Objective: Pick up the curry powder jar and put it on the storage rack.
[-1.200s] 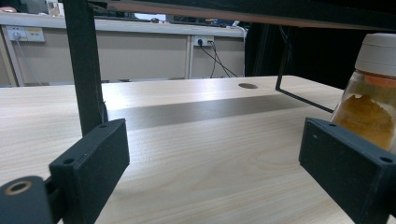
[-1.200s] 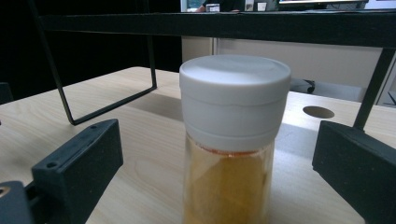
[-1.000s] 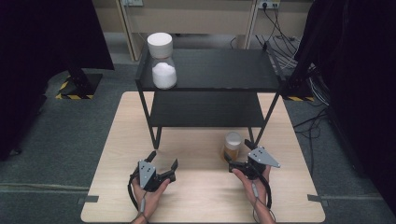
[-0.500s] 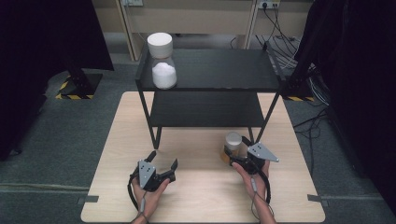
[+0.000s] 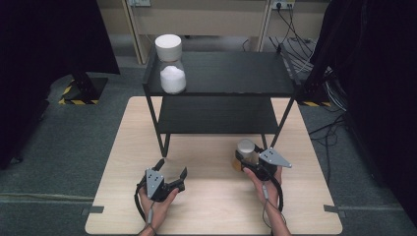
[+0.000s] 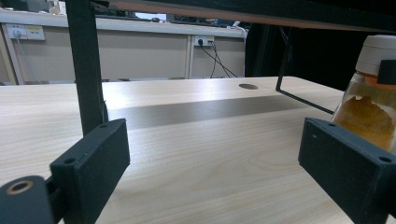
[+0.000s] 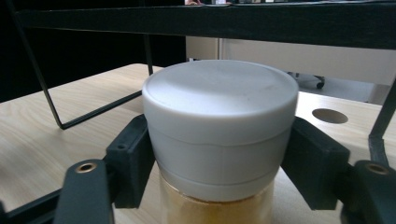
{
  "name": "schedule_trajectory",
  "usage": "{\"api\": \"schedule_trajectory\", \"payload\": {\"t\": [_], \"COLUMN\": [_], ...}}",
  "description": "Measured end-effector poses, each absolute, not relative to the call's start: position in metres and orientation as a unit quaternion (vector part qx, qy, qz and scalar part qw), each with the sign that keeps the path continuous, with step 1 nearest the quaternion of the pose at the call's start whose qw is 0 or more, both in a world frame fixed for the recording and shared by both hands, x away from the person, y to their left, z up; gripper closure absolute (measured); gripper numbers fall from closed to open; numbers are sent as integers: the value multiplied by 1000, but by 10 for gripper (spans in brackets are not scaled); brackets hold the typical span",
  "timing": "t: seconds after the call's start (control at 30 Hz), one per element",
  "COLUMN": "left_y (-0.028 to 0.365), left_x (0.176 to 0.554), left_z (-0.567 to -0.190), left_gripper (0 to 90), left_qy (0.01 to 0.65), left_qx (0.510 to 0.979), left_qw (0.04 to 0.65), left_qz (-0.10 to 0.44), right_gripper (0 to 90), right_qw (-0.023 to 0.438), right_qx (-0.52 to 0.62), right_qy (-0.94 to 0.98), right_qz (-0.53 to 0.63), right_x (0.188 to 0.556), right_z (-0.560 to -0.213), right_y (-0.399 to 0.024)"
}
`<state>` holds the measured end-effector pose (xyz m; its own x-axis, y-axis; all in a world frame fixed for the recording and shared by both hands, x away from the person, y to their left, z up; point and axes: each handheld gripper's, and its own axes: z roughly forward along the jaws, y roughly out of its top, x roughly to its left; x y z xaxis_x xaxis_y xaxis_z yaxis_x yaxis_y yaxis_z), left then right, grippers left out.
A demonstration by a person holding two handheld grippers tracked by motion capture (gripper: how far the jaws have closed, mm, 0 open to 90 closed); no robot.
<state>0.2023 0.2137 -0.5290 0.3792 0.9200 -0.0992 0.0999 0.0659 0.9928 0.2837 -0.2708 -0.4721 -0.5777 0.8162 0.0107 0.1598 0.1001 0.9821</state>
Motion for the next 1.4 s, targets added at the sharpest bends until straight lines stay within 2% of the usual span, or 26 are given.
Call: {"api": "schedule_trajectory", "payload": {"t": [0.7, 1.4], "left_y": [214, 213], "left_x": [203, 203], "left_z": [-529, -529], "left_gripper": [85, 88], "left_qy": [434, 436], "left_qx": [587, 585], "left_qw": [588, 587], "left_qz": [349, 350], "right_gripper": [347, 347], "right_qw": [301, 317], "right_qx": [355, 318], "right_qy": [670, 631], "right_qz": [578, 632], "right_x": [276, 244], "right_z": [-470, -421], "right_y": [-268, -295]}}
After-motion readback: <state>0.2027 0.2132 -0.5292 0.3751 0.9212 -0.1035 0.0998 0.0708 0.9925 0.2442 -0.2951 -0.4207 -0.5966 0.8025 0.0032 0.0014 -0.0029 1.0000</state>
